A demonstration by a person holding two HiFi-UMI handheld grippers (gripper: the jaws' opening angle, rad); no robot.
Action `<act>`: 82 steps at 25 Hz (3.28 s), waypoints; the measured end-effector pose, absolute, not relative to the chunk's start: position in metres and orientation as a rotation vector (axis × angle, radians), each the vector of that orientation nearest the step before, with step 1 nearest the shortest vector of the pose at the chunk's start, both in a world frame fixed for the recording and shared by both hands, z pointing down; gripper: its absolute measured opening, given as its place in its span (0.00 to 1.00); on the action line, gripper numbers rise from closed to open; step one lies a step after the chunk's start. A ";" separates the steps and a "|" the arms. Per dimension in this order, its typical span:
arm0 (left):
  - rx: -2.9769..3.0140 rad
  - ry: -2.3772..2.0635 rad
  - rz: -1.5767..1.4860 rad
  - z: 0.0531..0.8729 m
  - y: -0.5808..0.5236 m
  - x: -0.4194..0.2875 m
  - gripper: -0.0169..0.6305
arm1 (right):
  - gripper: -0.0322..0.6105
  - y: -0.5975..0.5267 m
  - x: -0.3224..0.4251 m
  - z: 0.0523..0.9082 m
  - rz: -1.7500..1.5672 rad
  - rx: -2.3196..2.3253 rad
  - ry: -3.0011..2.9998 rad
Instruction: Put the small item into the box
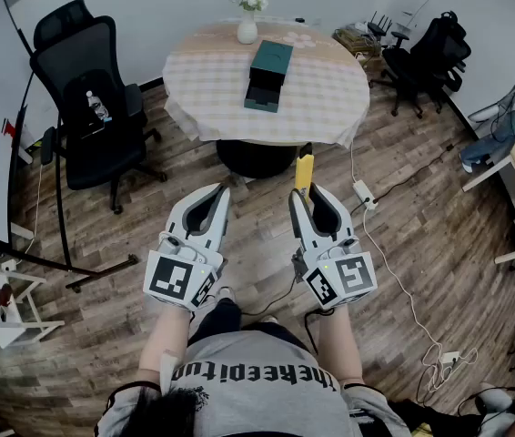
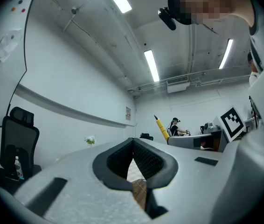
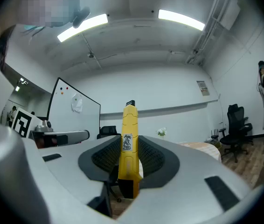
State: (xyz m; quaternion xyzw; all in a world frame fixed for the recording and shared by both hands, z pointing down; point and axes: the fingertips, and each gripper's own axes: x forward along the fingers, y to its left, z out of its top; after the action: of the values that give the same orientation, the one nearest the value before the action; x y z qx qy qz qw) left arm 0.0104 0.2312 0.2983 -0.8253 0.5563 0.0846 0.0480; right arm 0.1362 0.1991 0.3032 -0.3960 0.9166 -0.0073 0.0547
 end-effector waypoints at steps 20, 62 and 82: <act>-2.545 1.630 0.272 0.295 0.210 0.001 0.05 | 0.23 0.185 0.124 0.304 -0.005 -1.247 2.766; -2.558 1.642 0.259 0.304 0.030 -0.032 0.05 | 0.23 0.004 0.093 0.314 -0.099 -1.259 2.730; -2.447 1.759 0.257 0.297 -0.047 0.014 0.05 | 0.23 -0.085 0.127 0.312 -0.087 -1.076 2.817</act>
State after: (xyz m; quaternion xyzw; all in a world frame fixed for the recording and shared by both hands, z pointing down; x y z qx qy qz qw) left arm 0.0139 -0.0474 0.2973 -0.8076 0.5806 0.0848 0.0587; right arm 0.1266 -0.0846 0.3120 -0.3560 0.9320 -0.0289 0.0621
